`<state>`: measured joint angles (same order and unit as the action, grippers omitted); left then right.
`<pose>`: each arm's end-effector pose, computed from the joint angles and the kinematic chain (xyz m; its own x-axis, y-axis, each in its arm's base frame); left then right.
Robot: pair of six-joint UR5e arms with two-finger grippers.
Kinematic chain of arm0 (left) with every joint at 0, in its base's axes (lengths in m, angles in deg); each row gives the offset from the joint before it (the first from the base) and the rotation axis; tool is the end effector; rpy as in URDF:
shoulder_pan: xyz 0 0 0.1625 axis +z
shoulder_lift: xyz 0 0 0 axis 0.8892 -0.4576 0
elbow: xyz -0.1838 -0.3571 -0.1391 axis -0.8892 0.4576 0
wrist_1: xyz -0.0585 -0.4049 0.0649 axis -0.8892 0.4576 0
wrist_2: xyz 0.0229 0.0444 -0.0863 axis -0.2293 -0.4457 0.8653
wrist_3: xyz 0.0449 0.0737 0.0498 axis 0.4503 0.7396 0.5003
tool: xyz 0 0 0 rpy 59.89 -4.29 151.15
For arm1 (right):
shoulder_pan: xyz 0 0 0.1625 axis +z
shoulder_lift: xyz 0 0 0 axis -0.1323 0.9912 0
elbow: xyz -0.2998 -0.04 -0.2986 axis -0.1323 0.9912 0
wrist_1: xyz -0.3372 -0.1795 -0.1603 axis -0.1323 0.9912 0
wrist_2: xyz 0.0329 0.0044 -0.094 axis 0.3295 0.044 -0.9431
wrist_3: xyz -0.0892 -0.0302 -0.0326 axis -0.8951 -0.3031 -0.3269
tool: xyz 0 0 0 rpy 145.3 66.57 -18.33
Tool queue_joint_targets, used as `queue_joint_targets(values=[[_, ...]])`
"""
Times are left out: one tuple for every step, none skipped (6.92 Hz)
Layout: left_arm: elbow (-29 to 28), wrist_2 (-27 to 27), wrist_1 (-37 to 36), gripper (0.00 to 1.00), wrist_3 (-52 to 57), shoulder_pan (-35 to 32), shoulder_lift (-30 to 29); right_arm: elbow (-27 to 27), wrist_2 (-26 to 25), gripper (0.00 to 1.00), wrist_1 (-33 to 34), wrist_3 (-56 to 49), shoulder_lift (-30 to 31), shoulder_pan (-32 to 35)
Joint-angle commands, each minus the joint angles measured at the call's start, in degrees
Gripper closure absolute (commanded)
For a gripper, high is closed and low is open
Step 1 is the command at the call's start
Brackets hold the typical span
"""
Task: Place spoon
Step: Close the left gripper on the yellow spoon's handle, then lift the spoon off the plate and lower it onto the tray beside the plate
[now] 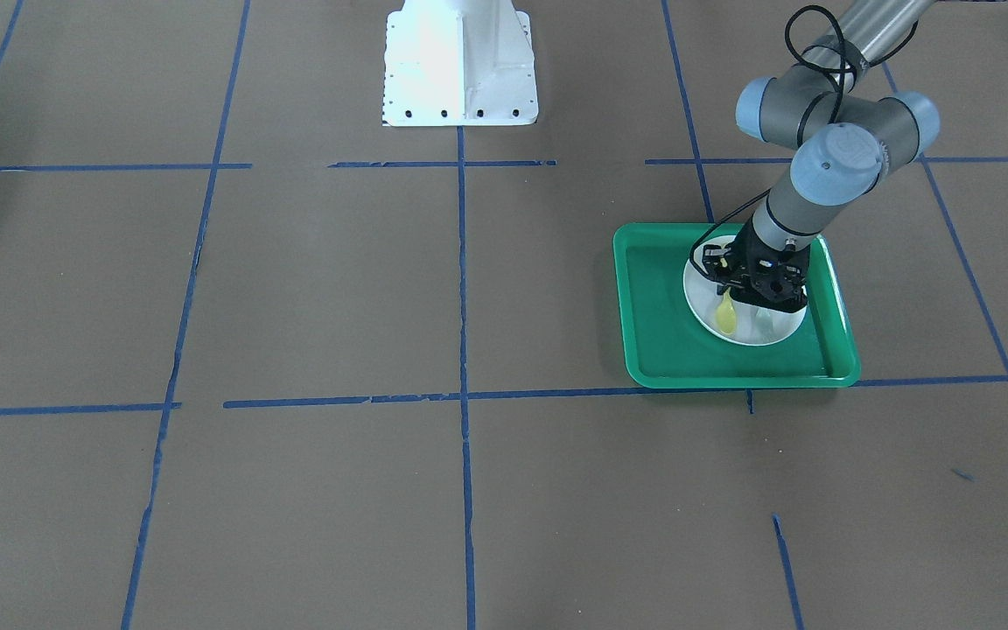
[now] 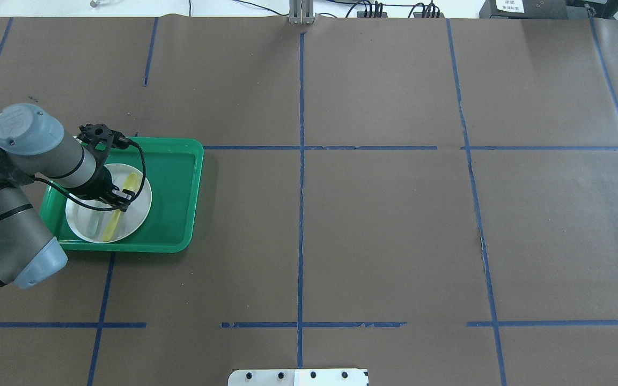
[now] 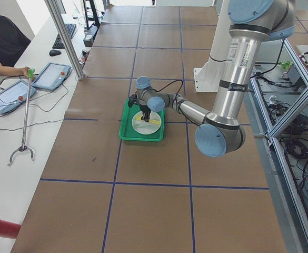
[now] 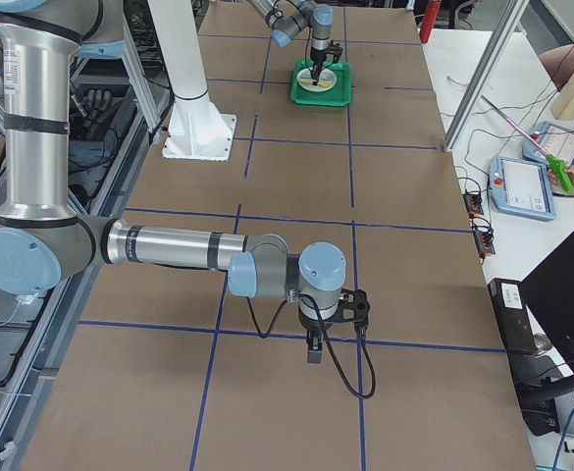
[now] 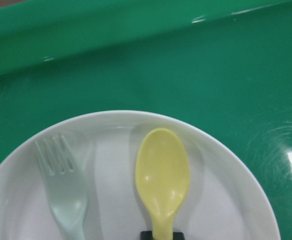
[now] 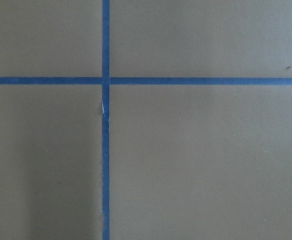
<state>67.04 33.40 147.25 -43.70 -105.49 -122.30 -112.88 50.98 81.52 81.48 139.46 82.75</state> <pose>0.3838 -0.4684 0.4596 0.6666 0.2781 -0.6916 -0.2047 0.9604 0.1890 0.0714 -0.4571 0.6762 0.7601 0.0188 0.6496 -0.0282 0.9996 0.0041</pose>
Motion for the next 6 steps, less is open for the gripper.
queue_joint_targets(values=[[3.81, 0.04, -0.15, 1.0, -0.51, -0.34, 0.19, 0.0, 0.02, 0.0, 0.0, 0.0, 0.0, 0.0], [5.75, 0.04, -0.94, 1.0, -6.69, -0.69, -0.59, 0.0, -0.07, 0.0, 0.0, 0.0, 0.0, 0.0], [5.59, 0.04, -0.86, 1.0, -11.1, -0.35, -1.64, 0.0, 0.02, 0.0, 0.0, 0.0, 0.0, 0.0], [4.55, -0.05, -0.94, 1.0, -15.23, -0.17, -3.83, 0.0, 0.02, 0.0, 0.0, 0.0, 0.0, 0.0], [0.88, -0.05, -0.94, 1.0, -19.1, 0.79, -6.55, 0.0, 0.02, 0.0, 0.0, 0.0, 0.0, 0.0], [-1.51, -0.14, -0.94, 1.0, -22.97, 1.93, -8.58, 0.0, -0.07, 0.0, 0.0, 0.0, 0.0, 0.0]])
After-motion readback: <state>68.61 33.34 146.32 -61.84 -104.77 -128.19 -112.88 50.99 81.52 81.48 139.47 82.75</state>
